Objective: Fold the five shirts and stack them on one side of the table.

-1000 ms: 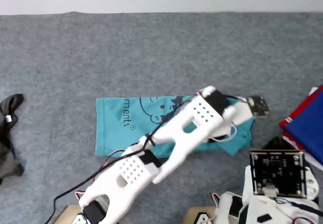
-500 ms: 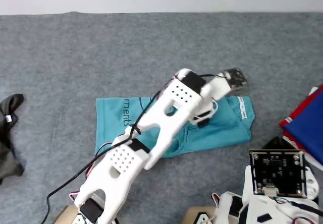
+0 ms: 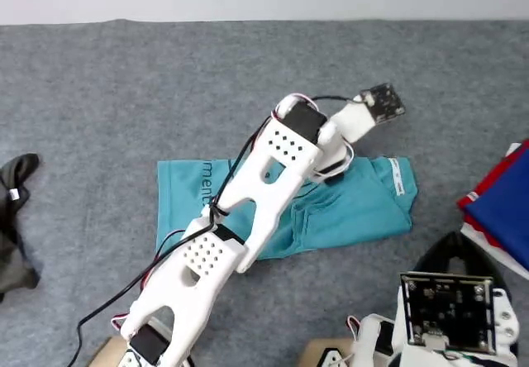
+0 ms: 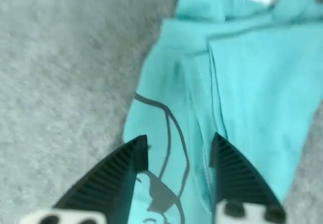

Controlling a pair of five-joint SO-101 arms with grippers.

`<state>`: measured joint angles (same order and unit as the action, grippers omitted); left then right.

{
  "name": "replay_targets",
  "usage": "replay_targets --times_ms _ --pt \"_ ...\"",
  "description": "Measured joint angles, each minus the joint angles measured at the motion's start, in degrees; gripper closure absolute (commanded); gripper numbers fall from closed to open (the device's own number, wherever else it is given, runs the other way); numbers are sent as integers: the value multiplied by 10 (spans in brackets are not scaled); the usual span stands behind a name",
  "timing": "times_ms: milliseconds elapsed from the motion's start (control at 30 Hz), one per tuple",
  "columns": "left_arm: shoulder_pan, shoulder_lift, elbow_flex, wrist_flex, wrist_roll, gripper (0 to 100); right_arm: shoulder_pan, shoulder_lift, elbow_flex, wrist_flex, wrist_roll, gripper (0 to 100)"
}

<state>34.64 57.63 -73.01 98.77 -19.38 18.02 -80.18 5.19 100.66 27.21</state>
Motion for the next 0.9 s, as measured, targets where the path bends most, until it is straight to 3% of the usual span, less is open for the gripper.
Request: replay_targets --times_ms 233,433,733,900 --pt "-11 -15 -31 3 50 814 0 0 51 0 0 988" --pt "-83 -65 -5 3 86 885 0 0 99 0 0 988" --pt "-215 -210 238 3 145 990 0 0 145 0 0 988" --pt "-290 -319 419 3 157 992 0 0 171 0 0 988"
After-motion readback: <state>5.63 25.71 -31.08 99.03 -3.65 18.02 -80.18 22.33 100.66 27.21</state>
